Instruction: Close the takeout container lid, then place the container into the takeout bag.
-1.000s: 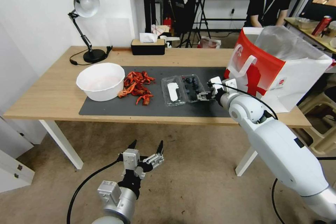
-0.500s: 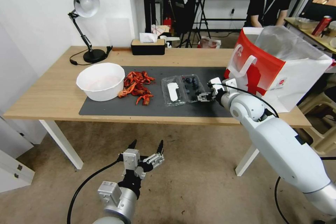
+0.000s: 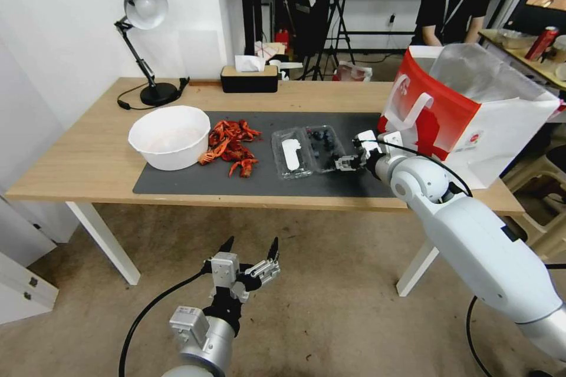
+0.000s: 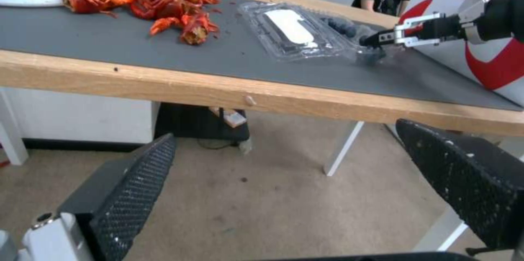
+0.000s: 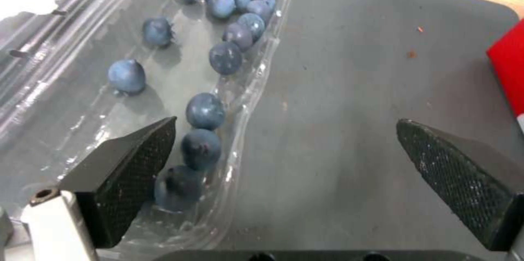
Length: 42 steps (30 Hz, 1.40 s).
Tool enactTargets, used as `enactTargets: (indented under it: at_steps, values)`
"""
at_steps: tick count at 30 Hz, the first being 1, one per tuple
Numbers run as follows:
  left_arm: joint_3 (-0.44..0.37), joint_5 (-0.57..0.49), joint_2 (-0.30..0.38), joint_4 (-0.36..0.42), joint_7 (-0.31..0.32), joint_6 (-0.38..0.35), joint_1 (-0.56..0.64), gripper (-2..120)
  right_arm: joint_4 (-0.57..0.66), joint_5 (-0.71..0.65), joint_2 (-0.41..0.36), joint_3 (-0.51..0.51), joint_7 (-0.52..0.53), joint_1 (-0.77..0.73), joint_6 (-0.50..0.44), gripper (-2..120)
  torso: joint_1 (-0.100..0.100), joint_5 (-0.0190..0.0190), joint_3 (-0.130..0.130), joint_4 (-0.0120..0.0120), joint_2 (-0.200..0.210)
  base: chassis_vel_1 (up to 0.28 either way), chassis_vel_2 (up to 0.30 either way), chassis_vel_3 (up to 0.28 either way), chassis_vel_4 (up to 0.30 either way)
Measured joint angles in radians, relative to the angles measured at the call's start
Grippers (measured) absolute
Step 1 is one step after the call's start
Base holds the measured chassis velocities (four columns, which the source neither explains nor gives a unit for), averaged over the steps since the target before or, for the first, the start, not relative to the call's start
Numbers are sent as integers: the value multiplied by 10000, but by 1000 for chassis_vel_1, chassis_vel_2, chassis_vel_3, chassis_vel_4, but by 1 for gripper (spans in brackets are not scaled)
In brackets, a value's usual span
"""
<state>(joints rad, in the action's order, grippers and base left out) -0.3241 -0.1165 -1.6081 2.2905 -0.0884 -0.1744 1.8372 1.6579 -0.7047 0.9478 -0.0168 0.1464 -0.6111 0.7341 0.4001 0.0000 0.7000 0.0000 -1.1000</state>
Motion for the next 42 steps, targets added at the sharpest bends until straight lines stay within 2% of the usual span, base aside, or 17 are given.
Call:
enactTargets:
  at_steps: [22,42]
  values:
    - [8,-24,0,-12,-8,175,10,100,296,-535,-53,-139,946,-406,5,100,0,0,0,0,0,0,0,0,0]
    - [61,-23,1,-80,-14,415,12,100,1307,-1555,-373,-328,2637,-1245,16,100,-3,1,0,-1,0,0,0,0,0]
